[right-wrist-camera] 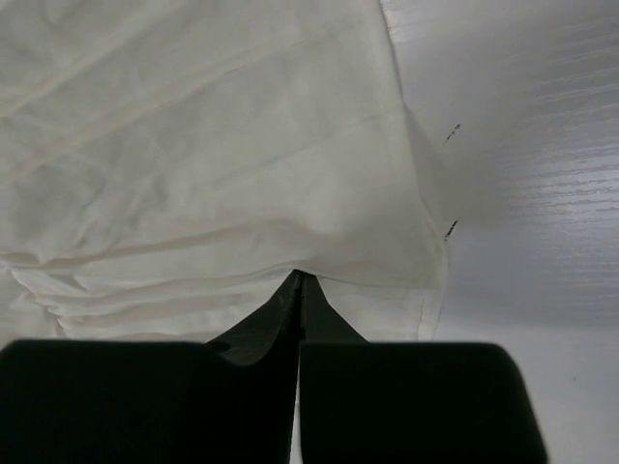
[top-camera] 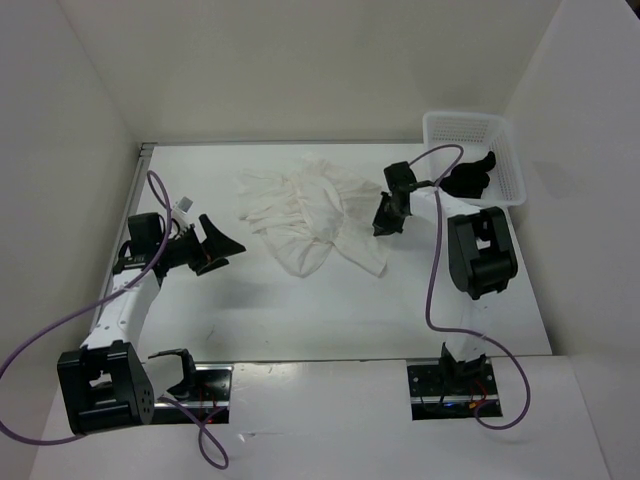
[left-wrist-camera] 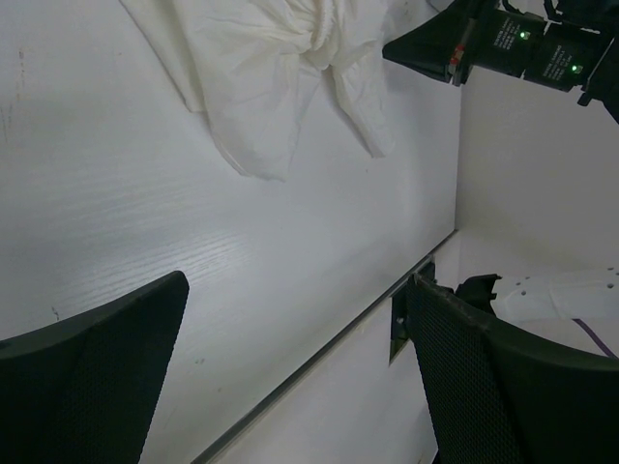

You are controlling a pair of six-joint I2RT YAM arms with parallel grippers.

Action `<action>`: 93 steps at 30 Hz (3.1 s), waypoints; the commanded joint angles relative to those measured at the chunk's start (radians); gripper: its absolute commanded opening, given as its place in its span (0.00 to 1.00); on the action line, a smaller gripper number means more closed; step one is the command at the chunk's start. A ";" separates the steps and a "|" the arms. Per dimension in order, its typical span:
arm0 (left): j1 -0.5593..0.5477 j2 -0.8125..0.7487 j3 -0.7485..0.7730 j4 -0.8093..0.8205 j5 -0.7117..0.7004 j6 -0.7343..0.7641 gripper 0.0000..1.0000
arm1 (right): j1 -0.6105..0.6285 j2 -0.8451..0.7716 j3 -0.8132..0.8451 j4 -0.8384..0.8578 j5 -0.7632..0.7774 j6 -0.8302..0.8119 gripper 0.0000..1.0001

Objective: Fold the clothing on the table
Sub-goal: Flatten the skirt out

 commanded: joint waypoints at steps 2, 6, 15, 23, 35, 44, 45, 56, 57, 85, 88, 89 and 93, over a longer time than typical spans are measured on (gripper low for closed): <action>0.007 -0.013 0.005 0.002 0.022 0.018 1.00 | -0.005 -0.148 0.021 -0.004 0.075 0.021 0.00; 0.007 0.016 0.005 0.025 0.032 0.018 1.00 | -0.005 -0.286 0.021 -0.082 0.187 0.021 0.00; 0.007 0.047 0.005 0.044 0.059 0.028 1.00 | -0.016 -0.181 0.024 -0.106 0.149 -0.032 0.75; 0.007 0.013 0.005 0.034 0.059 0.028 1.00 | -0.016 -0.007 0.034 -0.027 0.080 -0.042 0.73; 0.007 0.004 -0.004 0.054 0.021 0.018 1.00 | -0.016 -0.170 0.033 -0.105 0.212 -0.020 0.00; 0.007 0.044 -0.004 0.064 0.039 0.018 1.00 | -0.053 -0.420 0.103 -0.346 0.313 -0.009 0.00; 0.007 0.044 -0.004 0.064 0.039 0.018 1.00 | -0.044 -0.429 0.166 -0.346 0.280 -0.009 0.00; 0.007 0.007 -0.004 0.041 0.012 0.028 1.00 | 0.450 -0.100 0.609 -0.086 -0.388 -0.169 0.00; 0.007 -0.003 -0.004 0.041 0.012 0.028 1.00 | 0.474 -0.026 0.673 -0.121 -0.467 -0.169 0.01; -0.178 0.113 0.191 0.157 -0.031 -0.052 1.00 | 0.145 0.082 0.413 0.012 -0.144 -0.098 0.57; -0.178 0.092 0.168 0.145 -0.031 -0.052 1.00 | 0.145 0.141 0.422 0.012 -0.172 -0.085 0.58; -0.178 0.092 0.168 0.145 -0.031 -0.052 1.00 | 0.145 0.157 0.422 0.012 -0.172 -0.085 0.59; -0.178 0.082 0.145 0.145 -0.040 -0.052 1.00 | 0.145 0.206 0.422 0.032 -0.218 -0.075 0.20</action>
